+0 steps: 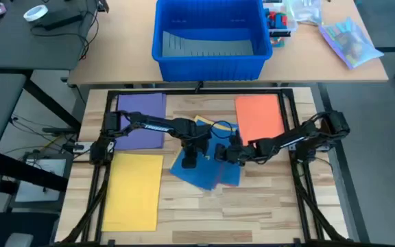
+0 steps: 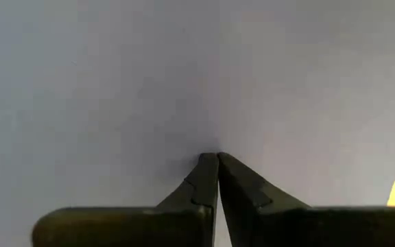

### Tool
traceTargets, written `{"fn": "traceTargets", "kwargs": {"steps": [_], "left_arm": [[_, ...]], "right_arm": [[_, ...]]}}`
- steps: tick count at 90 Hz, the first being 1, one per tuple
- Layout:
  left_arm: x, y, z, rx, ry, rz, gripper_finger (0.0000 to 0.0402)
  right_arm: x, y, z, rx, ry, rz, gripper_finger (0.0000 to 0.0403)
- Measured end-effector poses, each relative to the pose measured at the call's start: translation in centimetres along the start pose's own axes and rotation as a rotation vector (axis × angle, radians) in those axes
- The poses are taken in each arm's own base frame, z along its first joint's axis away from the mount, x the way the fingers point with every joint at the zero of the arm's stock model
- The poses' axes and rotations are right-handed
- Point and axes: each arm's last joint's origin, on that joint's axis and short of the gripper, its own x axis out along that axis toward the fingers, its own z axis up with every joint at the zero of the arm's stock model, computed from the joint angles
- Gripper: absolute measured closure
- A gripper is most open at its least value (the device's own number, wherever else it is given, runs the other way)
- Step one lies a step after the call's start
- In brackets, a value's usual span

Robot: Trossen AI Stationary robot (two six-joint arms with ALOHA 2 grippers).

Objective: Organize paper
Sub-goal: Prepare the blue colored paper

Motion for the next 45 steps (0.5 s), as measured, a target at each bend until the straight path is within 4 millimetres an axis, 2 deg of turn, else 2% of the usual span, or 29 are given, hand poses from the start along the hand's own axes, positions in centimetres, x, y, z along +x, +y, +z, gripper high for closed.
{"fn": "traceTargets", "kwargs": {"steps": [10,24,32,45], "left_arm": [[-0.4,0.0,-0.1,-0.003,0.006,0.003,0.0402],[-2.5,-0.3,0.3,-0.013,0.051,0.004,0.0402],[-5.1,-0.8,1.1,-0.003,0.048,0.006,0.0402],[-9.1,-1.7,1.7,0.002,0.035,0.013,0.0402]], "right_arm": [[0.0,0.2,-0.1,-0.075,0.003,0.015,0.0388],[-1.2,0.5,-0.6,-0.171,0.122,0.024,0.0401],[-3.1,1.1,-1.0,-0.238,0.222,0.065,0.0402],[-7.7,1.8,-1.8,-0.341,0.429,0.138,0.0403]]}}
